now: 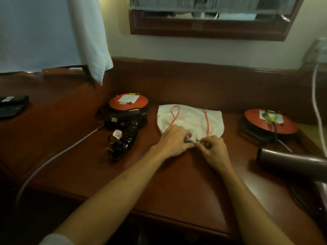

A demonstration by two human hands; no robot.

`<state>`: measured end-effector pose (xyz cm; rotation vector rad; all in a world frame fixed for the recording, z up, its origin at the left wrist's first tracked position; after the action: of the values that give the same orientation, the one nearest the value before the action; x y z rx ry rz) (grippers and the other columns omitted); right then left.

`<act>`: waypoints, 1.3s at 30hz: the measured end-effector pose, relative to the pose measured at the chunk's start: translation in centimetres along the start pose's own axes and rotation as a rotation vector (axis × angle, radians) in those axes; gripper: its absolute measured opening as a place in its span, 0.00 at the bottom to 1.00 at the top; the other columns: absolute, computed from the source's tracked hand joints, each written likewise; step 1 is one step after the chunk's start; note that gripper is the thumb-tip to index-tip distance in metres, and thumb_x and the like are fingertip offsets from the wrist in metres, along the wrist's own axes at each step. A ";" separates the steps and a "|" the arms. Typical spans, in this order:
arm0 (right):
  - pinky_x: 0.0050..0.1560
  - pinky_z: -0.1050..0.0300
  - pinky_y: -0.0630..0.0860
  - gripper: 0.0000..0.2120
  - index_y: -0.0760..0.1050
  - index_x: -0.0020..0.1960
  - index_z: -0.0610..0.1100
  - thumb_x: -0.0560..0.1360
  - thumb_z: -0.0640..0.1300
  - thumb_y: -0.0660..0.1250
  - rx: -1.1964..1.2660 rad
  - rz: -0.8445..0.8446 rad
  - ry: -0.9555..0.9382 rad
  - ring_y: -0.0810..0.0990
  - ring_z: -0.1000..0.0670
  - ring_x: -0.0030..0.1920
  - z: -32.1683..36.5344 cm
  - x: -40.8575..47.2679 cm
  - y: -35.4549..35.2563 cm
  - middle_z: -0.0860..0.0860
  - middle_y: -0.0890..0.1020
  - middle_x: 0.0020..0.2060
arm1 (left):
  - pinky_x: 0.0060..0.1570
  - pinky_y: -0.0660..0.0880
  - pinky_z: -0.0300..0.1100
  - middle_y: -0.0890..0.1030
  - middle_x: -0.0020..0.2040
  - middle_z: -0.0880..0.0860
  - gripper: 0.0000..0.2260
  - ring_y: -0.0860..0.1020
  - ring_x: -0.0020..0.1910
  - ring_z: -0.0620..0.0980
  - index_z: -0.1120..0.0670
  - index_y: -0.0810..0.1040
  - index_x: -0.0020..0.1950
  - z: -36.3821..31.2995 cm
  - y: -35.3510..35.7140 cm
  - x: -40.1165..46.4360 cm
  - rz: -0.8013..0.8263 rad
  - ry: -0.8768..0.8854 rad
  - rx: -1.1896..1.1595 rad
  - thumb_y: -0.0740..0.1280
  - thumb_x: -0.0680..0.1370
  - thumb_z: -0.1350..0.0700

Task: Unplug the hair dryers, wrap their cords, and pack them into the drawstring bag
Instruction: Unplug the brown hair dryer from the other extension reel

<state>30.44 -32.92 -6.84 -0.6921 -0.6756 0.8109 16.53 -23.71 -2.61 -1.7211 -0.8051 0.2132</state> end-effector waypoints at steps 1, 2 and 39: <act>0.54 0.45 0.75 0.16 0.82 0.57 0.44 0.77 0.55 0.70 0.019 -0.011 -0.003 0.74 0.46 0.54 -0.2 0.0 0.1 0.48 0.82 0.52 | 0.60 0.72 0.48 0.80 0.59 0.53 0.18 0.74 0.62 0.54 0.51 0.80 0.65 -0.2 1.3 0.2 -0.005 -0.014 -0.013 0.72 0.77 0.46; 0.54 0.44 0.75 0.16 0.83 0.56 0.44 0.77 0.55 0.70 0.030 -0.024 -0.012 0.74 0.46 0.54 -0.3 0.0 0.2 0.48 0.82 0.51 | 0.61 0.71 0.47 0.80 0.59 0.53 0.18 0.74 0.62 0.54 0.51 0.80 0.65 0.0 2.4 0.2 -0.028 -0.036 -0.051 0.72 0.77 0.48; 0.62 0.48 0.76 0.17 0.77 0.67 0.44 0.80 0.41 0.63 -0.157 -0.071 0.318 0.79 0.43 0.62 -17.7 10.4 -23.0 0.44 0.81 0.63 | 0.65 0.71 0.54 0.78 0.64 0.51 0.17 0.73 0.66 0.54 0.46 0.77 0.67 -22.3 6.8 22.4 0.084 0.223 -0.302 0.67 0.78 0.48</act>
<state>58.52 -41.01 3.04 -0.9114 -0.4753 0.5694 47.81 -28.24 4.23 -2.0228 -0.6242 -0.0477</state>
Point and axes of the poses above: each hand's wrist, its own x-axis towards the middle knuckle, its own y-axis out of the palm, z = x × y, the point moved 4 cm from there along x, towards the middle knuckle
